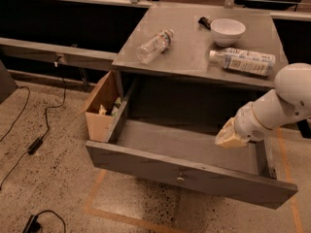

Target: Open top drawer

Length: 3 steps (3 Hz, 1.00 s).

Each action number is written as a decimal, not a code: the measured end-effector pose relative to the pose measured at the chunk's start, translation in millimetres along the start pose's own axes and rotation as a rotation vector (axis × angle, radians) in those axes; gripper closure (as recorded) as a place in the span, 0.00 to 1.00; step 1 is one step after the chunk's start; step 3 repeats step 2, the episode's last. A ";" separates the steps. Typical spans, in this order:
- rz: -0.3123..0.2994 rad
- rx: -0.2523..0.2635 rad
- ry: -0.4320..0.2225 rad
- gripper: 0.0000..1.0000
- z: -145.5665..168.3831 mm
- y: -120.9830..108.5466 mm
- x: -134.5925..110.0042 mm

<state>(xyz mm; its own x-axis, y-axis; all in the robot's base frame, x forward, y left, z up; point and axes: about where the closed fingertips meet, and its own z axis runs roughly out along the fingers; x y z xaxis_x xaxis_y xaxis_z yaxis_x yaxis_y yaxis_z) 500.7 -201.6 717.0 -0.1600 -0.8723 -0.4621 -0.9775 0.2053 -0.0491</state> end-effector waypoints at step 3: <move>0.017 0.069 -0.117 0.81 -47.6 -26.0 -14.4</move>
Offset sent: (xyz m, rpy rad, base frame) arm 0.0142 -0.0148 0.0363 0.0853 -0.0556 -0.0376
